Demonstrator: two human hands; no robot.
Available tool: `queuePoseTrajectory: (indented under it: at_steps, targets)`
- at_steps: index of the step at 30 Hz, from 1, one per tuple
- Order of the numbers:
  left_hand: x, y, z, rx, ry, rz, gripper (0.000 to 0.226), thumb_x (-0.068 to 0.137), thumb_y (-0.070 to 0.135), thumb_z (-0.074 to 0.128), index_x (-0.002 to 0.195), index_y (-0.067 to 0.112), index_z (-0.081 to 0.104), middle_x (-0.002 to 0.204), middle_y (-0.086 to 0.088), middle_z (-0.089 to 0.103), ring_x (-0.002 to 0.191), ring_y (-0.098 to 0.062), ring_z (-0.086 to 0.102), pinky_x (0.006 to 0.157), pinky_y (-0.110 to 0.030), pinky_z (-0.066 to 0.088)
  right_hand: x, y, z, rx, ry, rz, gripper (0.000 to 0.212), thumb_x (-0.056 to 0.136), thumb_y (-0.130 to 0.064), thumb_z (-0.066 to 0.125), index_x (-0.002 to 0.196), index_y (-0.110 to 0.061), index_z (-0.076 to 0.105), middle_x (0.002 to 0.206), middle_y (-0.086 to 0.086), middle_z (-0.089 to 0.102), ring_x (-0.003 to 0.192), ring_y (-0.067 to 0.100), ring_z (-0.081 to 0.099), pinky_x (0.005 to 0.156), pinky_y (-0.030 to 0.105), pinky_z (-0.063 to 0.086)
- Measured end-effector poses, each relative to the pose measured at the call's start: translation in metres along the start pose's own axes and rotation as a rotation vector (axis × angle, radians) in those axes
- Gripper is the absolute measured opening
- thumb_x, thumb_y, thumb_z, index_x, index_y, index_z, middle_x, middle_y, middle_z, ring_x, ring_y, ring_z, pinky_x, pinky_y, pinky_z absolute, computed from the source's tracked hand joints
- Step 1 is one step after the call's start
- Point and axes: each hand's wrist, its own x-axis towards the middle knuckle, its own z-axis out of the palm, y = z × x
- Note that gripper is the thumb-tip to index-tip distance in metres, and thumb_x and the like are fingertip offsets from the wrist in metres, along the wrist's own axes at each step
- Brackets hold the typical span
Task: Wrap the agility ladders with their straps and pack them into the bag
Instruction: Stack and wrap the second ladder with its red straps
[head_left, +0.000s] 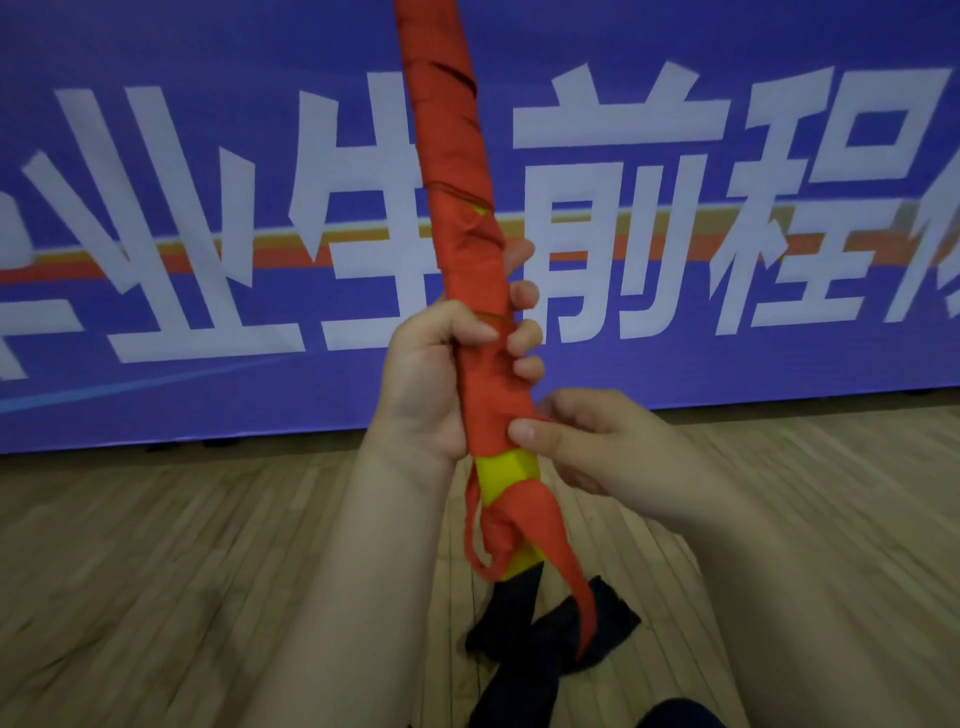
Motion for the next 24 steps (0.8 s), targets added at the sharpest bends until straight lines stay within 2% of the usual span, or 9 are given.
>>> queuePoseTrajectory:
  at_steps: [3, 6, 8, 10, 11, 15, 18, 21, 24]
  targets:
    - [0.002, 0.003, 0.003, -0.067, -0.078, -0.024, 0.072, 0.055, 0.012, 0.047, 0.126, 0.004, 0.049, 0.078, -0.001, 0.056, 0.05, -0.009, 0.044, 0.046, -0.019, 0.041, 0.001, 0.001, 0.005, 0.181, -0.115, -0.018, 0.024, 0.081, -0.041, 0.064, 0.067, -0.021, 0.061, 0.047, -0.009, 0.034, 0.041, 0.005, 0.029, 0.044, 0.019, 0.021]
    - [0.005, -0.001, 0.008, 0.128, 0.096, -0.024, 0.046, 0.071, 0.021, 0.047, 0.115, 0.012, 0.059, 0.078, -0.002, 0.064, 0.058, -0.012, 0.055, 0.05, -0.023, 0.048, 0.001, 0.0, 0.011, 0.252, -0.072, -0.108, 0.027, 0.082, -0.029, 0.06, 0.058, -0.018, 0.059, 0.05, -0.002, 0.038, 0.045, 0.009, 0.033, 0.048, 0.025, 0.027]
    - [0.005, -0.004, 0.011, 0.57, 0.379, 0.039, 0.022, 0.087, 0.033, 0.052, 0.102, 0.019, 0.062, 0.08, 0.0, 0.068, 0.067, -0.015, 0.06, 0.055, -0.025, 0.05, 0.003, 0.0, 0.012, -0.117, 0.145, -0.183, 0.038, 0.083, -0.039, 0.058, 0.058, -0.012, 0.052, 0.051, -0.003, 0.041, 0.049, 0.012, 0.038, 0.052, 0.028, 0.031]
    - [0.003, -0.011, 0.012, 0.894, 0.542, 0.143, 0.034, 0.083, 0.04, 0.066, 0.109, 0.028, 0.049, 0.086, 0.008, 0.063, 0.073, -0.007, 0.061, 0.056, -0.016, 0.05, 0.004, -0.005, 0.012, -0.51, 0.281, -0.194, 0.042, 0.089, -0.041, 0.053, 0.055, -0.017, 0.044, 0.046, -0.005, 0.039, 0.044, 0.01, 0.035, 0.049, 0.026, 0.028]
    - [0.002, -0.017, 0.01, 0.949, 0.537, 0.175, 0.046, 0.08, 0.037, 0.071, 0.114, 0.033, 0.041, 0.088, 0.011, 0.059, 0.073, -0.004, 0.06, 0.055, -0.011, 0.048, 0.002, -0.008, 0.012, -0.546, 0.283, -0.19, 0.041, 0.089, -0.039, 0.051, 0.054, -0.021, 0.041, 0.046, -0.004, 0.039, 0.043, 0.011, 0.036, 0.047, 0.026, 0.027]
    - [0.002, -0.022, 0.009, 0.897, 0.526, 0.195, 0.031, 0.086, 0.018, 0.064, 0.092, 0.041, 0.043, 0.079, 0.005, 0.051, 0.065, -0.009, 0.053, 0.051, -0.013, 0.048, 0.003, -0.004, 0.012, -0.461, 0.284, -0.201, 0.029, 0.082, -0.046, 0.049, 0.062, -0.024, 0.046, 0.048, -0.005, 0.044, 0.044, 0.008, 0.041, 0.047, 0.026, 0.031]
    - [0.003, -0.021, 0.006, 0.912, 0.514, 0.223, 0.035, 0.088, 0.009, 0.057, 0.109, 0.036, 0.048, 0.073, 0.004, 0.046, 0.058, -0.004, 0.049, 0.049, -0.012, 0.046, 0.002, 0.005, 0.013, -0.413, 0.262, -0.194, 0.027, 0.082, -0.056, 0.049, 0.089, -0.03, 0.044, 0.06, 0.0, 0.059, 0.052, 0.013, 0.055, 0.051, 0.035, 0.044]
    - [0.003, -0.017, 0.003, 0.9, 0.504, 0.253, 0.049, 0.089, 0.005, 0.053, 0.127, 0.034, 0.041, 0.078, 0.003, 0.046, 0.054, 0.001, 0.045, 0.05, -0.012, 0.044, -0.001, 0.008, 0.009, -0.398, 0.185, -0.227, 0.02, 0.09, -0.044, 0.049, 0.083, -0.026, 0.053, 0.069, -0.007, 0.064, 0.057, 0.007, 0.057, 0.055, 0.029, 0.049]
    - [0.003, -0.006, 0.0, 0.775, 0.487, 0.23, 0.05, 0.086, -0.001, 0.051, 0.122, 0.033, 0.048, 0.082, 0.005, 0.051, 0.059, -0.003, 0.047, 0.054, -0.018, 0.045, -0.001, 0.009, 0.001, -0.214, 0.113, -0.17, 0.027, 0.088, -0.042, 0.052, 0.07, -0.025, 0.063, 0.067, -0.006, 0.061, 0.058, 0.004, 0.056, 0.059, 0.022, 0.045]
